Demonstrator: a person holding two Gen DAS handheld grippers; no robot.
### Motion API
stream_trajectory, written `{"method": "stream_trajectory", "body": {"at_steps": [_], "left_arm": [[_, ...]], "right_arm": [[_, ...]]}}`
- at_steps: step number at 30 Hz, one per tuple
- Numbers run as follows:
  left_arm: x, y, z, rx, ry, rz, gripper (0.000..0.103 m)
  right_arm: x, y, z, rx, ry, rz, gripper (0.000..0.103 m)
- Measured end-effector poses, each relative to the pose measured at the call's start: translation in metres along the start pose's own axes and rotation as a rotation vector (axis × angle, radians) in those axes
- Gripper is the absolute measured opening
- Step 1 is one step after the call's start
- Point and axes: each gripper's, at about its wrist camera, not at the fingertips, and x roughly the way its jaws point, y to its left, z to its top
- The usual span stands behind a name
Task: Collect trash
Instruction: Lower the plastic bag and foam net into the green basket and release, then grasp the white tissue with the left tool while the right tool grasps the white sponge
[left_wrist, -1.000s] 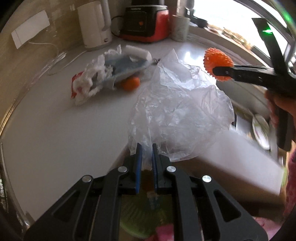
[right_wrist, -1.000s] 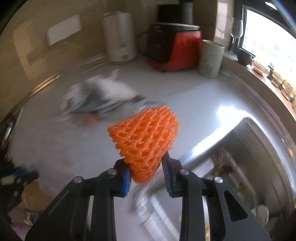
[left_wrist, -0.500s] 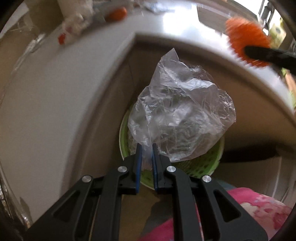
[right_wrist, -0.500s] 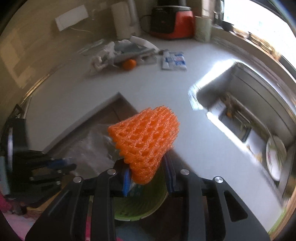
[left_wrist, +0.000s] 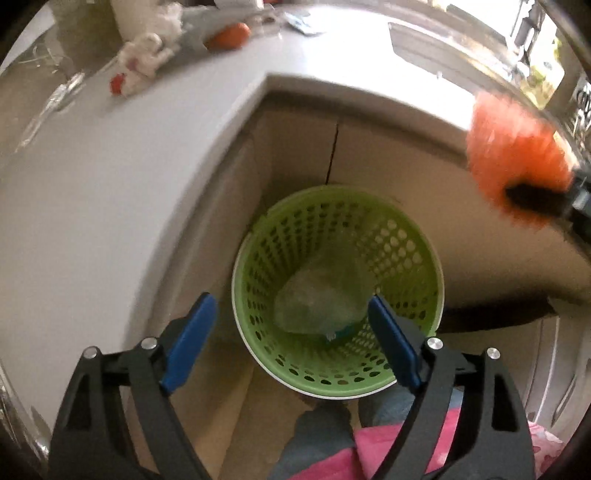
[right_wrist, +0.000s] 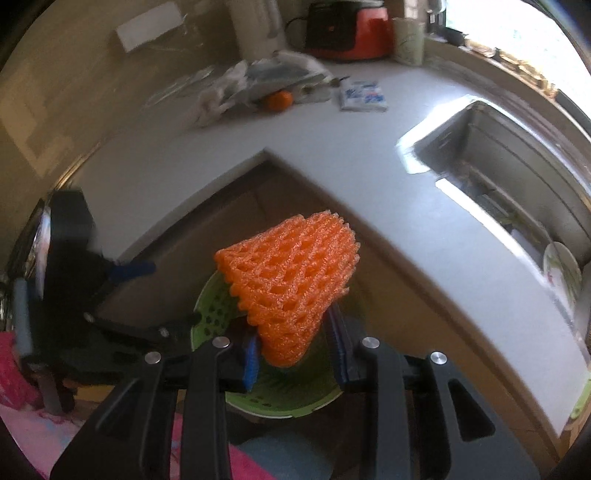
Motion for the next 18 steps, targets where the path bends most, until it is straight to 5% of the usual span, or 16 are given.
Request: {"method": "stream_trajectory", "body": {"at_steps": [4, 9, 18], "left_arm": [[-0.025, 0.014, 0.005, -0.045, -0.064, 0.011, 0.09], [-0.04, 0.024, 0.019, -0.077, -0.124, 0.066, 0.091], [-0.045, 0.063, 0.085, -0.195, -0.207, 0.149, 0.092]], "right_arm": [[0.025, 0.012, -0.01, -0.027, 0.075, 0.034, 0.04], [0.044, 0.018, -0.009, -0.071, 0.136, 0.06, 0.073], [0.029, -0.014, 0.091, -0.173, -0.014, 0.117, 0.08]]}}
